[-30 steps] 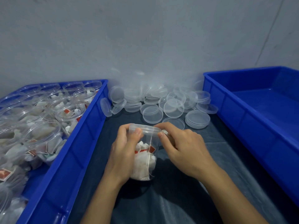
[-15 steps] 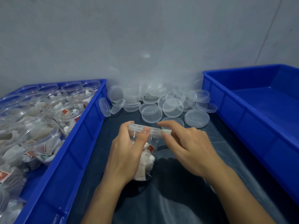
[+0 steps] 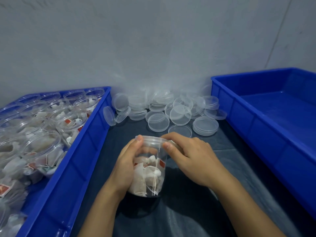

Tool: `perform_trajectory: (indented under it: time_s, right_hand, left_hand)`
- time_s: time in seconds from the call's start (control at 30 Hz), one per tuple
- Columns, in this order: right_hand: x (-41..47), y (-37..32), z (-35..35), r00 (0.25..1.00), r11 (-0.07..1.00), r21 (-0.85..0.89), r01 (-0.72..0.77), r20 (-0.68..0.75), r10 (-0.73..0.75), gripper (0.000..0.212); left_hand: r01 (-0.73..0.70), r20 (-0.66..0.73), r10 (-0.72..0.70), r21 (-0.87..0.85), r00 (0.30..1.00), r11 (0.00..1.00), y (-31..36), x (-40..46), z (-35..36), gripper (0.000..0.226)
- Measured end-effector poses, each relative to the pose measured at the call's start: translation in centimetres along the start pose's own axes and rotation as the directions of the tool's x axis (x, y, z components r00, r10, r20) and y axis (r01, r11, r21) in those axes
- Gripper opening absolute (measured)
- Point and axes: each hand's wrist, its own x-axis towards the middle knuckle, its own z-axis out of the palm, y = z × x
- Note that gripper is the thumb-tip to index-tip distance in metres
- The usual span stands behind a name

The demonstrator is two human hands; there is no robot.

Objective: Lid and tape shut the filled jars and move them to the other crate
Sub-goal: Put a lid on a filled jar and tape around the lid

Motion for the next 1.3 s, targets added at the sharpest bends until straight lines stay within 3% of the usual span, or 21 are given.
perform_trajectory:
  time_s: [0.1,0.23,0.33,0.4,0.5,0.73,1.0,1.3]
  right_hand:
    - [-0.1,-0.2,0.2,0.999,1.0,0.001,-0.022,-0.032,0.022,0.044]
    - [-0.3,-0.5,0.2,0.993,0.999,-0.027,-0.023,-0.112,0.02,0.039]
    - [-0.4,-1.4,0.2,0.99,1.0,-0.025,0.002,-0.14,-0.006,0.04]
    - [-0.6,-1.6,-0.1,0.993,0.999,0.044,0.004,-0.117,0.001,0.036]
    - [-0.9,-1.1,-0.9,0.996,0.987,0.16,0.005,-0.085,0.008,0.04]
    - [-0.6,-0.6,-0.9,0.994,0.999,-0.014,0.048,-0.095,-0.049,0.033]
    - [-0.4,-0.3,-0.7,0.998,1.0,-0.019,0.02,-0.06,-0.021,0.033]
    - [-0.4,0.6,-0.3,0.998,0.995,0.099,0.003,-0.06,0.003,0.034]
  left_hand:
    - [-0.044,-0.052,0.048,0.087,0.997,0.995,0.1,-0.3,0.2,0.074]
    - [-0.164,-0.233,0.326,0.523,0.916,0.836,0.2,-0.5,0.4,0.066]
    - [-0.152,-0.176,0.334,0.638,0.926,0.755,0.1,-0.7,1.5,0.07]
    - [-0.159,-0.153,0.324,0.634,0.934,0.757,-0.2,-0.7,1.9,0.069]
    - [-0.192,-0.148,0.291,0.471,0.945,0.861,-0.3,-0.2,1.6,0.055]
    - [-0.211,-0.204,0.278,0.298,0.939,0.931,-0.8,0.2,0.9,0.04]
    - [-0.19,-0.181,0.258,0.322,0.949,0.927,-0.5,-0.2,0.9,0.044]
    - [-0.142,-0.2,0.309,0.579,0.93,0.803,0.6,-0.6,1.8,0.066]
